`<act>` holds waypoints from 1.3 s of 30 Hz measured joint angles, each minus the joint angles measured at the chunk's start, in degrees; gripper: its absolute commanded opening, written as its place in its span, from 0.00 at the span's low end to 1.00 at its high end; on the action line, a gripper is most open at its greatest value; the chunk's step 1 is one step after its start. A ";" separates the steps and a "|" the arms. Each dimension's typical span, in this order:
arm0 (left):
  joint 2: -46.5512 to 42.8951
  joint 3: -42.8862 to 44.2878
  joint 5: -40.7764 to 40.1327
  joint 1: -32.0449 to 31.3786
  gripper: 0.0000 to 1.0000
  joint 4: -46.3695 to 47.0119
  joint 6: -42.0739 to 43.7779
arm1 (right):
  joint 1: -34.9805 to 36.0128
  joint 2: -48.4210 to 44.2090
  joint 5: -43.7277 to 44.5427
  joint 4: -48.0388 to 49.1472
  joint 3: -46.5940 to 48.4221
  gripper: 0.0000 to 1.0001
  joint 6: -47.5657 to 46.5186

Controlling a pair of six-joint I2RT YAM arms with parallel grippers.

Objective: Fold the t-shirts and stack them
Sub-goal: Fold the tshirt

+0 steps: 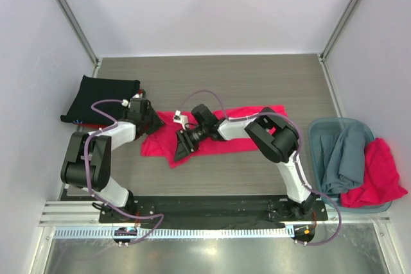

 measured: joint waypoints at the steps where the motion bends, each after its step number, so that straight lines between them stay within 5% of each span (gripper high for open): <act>1: 0.02 0.07 0.00 0.00 0.40 0.00 0.00 | 0.07 -1.07 -0.11 0.42 -2.01 0.54 0.26; 12: 0.70 0.66 0.00 0.00 0.39 0.28 0.04 | 1.55 -15.34 2.34 1.11 -20.41 0.54 1.20; 20: -2.14 -1.16 -0.35 -0.02 0.41 -0.48 0.50 | 1.57 -27.26 25.16 -9.16 -19.69 0.43 2.21; 28: -7.43 -3.82 -2.21 -0.72 0.41 -0.87 1.31 | 0.02 -25.59 46.14 -19.43 -14.32 0.40 4.74; 39: -7.41 -3.85 -2.25 -0.79 0.40 -0.92 1.33 | -0.17 -18.95 49.57 -21.40 -9.35 0.38 6.71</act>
